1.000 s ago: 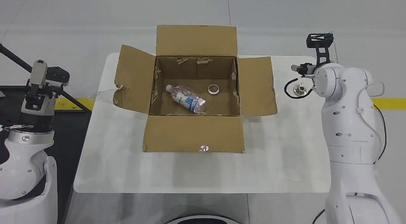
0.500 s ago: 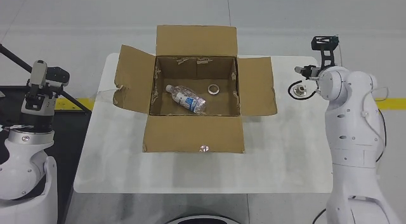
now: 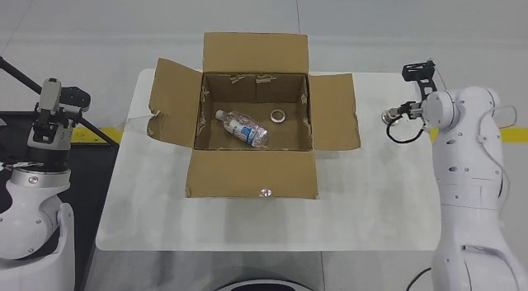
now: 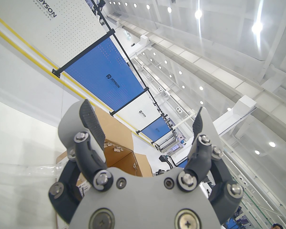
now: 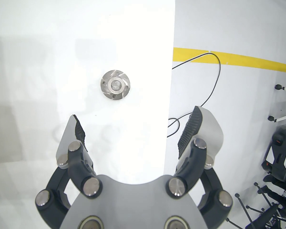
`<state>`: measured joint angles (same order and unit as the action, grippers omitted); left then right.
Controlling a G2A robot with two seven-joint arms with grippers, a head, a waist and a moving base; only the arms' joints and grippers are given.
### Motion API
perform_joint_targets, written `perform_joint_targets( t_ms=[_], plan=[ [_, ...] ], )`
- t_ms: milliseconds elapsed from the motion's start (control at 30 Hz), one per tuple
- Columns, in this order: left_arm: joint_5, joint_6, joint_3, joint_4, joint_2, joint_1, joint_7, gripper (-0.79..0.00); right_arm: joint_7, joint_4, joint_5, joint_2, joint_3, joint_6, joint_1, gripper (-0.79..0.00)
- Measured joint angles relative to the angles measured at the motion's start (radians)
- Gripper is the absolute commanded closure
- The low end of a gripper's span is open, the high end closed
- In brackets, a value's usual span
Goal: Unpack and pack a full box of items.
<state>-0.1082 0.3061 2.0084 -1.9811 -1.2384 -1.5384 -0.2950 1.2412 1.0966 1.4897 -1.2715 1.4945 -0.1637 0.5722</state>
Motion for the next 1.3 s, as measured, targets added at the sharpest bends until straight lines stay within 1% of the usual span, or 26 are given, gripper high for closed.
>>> perform_joint_targets(
  t_ms=[33,67,100,133,167,233,300,333,533,600,667,767,1100,1300],
  plan=[
    [0.000,0.000,0.000,0.000,0.000,0.000,0.000,-0.785,-0.004,-0.022,0.001,-0.002,-0.009,0.006,-0.011,-0.653],
    [0.000,0.000,0.000,0.000,0.000,0.000,0.000,-0.785,-0.010,-0.053,0.006,-0.004,-0.022,0.017,-0.025,-0.711],
    [0.000,0.000,0.000,0.000,0.000,0.000,0.000,-0.785,-0.014,-0.078,0.008,-0.006,-0.032,0.027,-0.035,-0.727],
    [0.000,0.000,0.000,0.000,0.000,0.000,0.000,-0.785,-0.018,-0.104,0.006,-0.008,-0.039,0.037,-0.047,-0.659],
    [0.000,0.000,0.000,0.000,0.000,0.000,0.000,-0.785,-0.023,-0.141,0.002,-0.011,-0.048,0.047,-0.064,-0.619],
    [0.000,0.000,0.000,0.000,0.000,0.000,0.000,-0.785,-0.033,-0.195,-0.010,-0.014,-0.056,0.055,-0.089,-0.474],
    [0.000,0.000,0.000,0.000,0.000,0.000,0.000,-0.785,-0.048,-0.261,-0.027,-0.016,-0.060,0.062,-0.120,-0.400],
    [0.000,0.000,0.000,0.000,0.000,0.000,0.000,-0.785,-0.055,-0.289,-0.033,-0.017,-0.061,0.064,-0.133,-0.385],
    [0.000,0.000,0.000,0.000,0.000,0.000,0.000,-0.785,-0.093,-0.473,-0.090,-0.022,-0.064,0.048,-0.224,-0.391],
    [0.000,0.000,0.000,0.000,0.000,0.000,0.000,-0.785,-0.103,-0.531,-0.114,-0.024,-0.065,0.034,-0.254,-0.422],
    [0.000,0.000,0.000,0.000,0.000,0.000,0.000,-0.785,-0.111,-0.579,-0.129,-0.027,-0.071,0.023,-0.281,-0.434],
    [0.000,0.000,0.000,0.000,0.000,0.000,0.000,-0.785,-0.127,-0.634,-0.137,-0.032,-0.085,0.020,-0.312,-0.474],
    [0.000,0.000,0.000,0.000,0.000,0.000,0.000,-0.785,-0.191,-0.771,-0.169,-0.047,-0.114,0.061,-0.379,-0.351],
    [0.000,0.000,0.000,0.000,0.000,0.000,0.000,-0.785,-0.220,-0.824,-0.182,-0.050,-0.124,0.069,-0.403,-0.348]
  ],
)
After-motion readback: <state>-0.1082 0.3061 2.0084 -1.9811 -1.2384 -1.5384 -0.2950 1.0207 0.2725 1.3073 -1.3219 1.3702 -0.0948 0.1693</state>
